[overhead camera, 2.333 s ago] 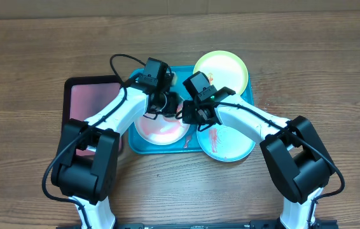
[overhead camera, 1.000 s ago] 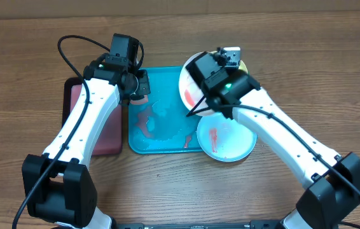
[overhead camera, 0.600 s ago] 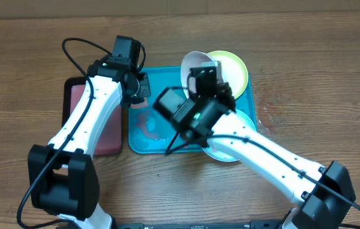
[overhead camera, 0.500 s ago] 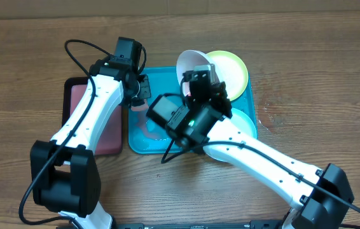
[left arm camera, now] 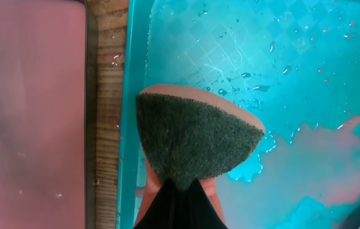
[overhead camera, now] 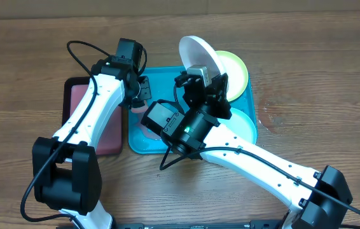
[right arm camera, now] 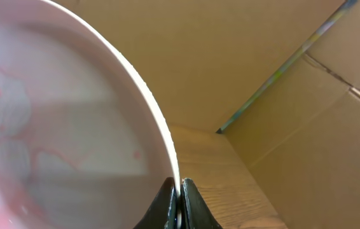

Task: Clean dirty plates on tray and stack at the side
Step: 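Lift the white plate off the tray with the right gripper, then carry the white plate right and set it on the table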

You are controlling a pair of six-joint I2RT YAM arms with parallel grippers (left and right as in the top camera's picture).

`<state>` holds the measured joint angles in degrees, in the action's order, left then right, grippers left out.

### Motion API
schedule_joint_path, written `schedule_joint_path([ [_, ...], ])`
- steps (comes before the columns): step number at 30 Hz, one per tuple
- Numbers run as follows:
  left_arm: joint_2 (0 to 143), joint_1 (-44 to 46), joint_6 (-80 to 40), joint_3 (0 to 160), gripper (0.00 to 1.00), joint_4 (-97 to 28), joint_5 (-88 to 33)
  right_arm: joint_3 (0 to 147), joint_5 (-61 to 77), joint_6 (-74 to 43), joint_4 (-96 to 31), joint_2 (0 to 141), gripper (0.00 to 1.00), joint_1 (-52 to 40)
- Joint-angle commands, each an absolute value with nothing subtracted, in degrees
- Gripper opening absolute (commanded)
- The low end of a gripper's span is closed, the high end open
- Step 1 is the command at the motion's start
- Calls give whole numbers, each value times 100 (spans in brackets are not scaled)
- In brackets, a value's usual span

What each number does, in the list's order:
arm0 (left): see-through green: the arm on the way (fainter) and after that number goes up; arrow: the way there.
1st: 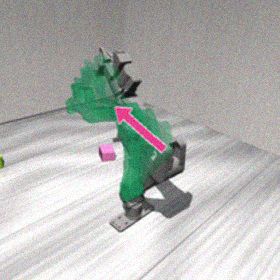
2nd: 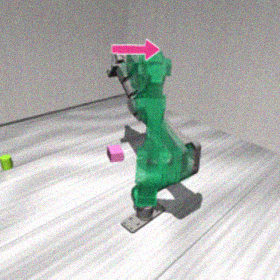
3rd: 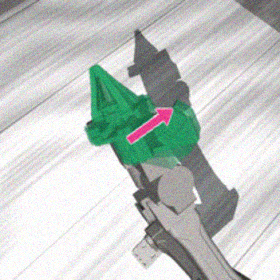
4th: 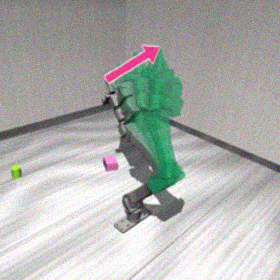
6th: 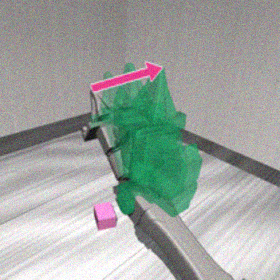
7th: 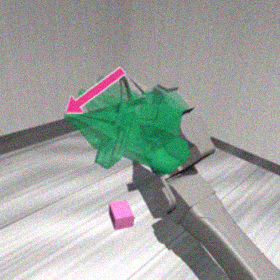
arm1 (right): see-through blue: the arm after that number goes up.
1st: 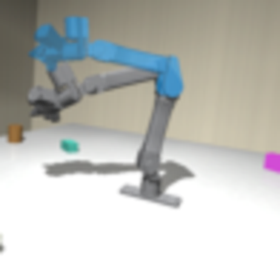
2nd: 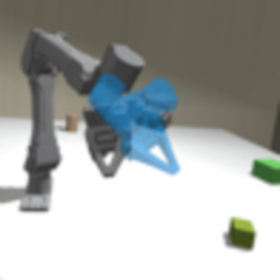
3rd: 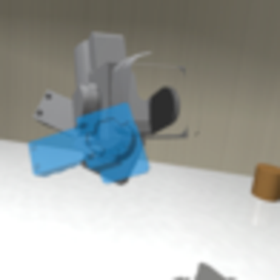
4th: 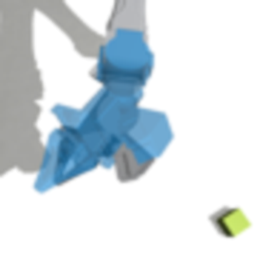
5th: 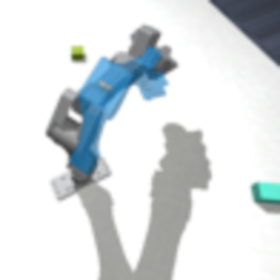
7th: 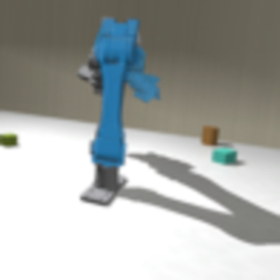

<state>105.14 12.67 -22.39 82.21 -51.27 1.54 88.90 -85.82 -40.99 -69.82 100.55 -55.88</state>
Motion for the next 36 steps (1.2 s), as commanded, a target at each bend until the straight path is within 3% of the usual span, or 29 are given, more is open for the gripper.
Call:
schedule_joint_path([
  [1, 10554, 1278, -2340, 8221, 4, -5120, 189, 9045, -8910, -4228, -6952, 9852, 4, -5588],
  [8, 10554, 1278, -2340, 8221, 4, -5116, 191, 9045, -8173, -4783, -6936, 9852, 4, -5540],
  [10, 10554, 1278, -2342, 8221, 4, -5118, 189, 9045, -7354, -4827, -6930, 9852, 4, -5419],
  [13, 10554, 1299, -2342, 8221, 4, -5116, 191, 9039, -4788, -4744, -6930, 9852, 4, -4718],
  [24, 10556, 1619, -2340, 8221, 4, -5065, 510, 9039, -71, -2497, -6479, 9793, 4, -1852],
  [36, 10556, 1680, -2340, 8221, 4, -4875, 703, 8315, 355, -2211, -6180, 9806, 4, 1450],
])
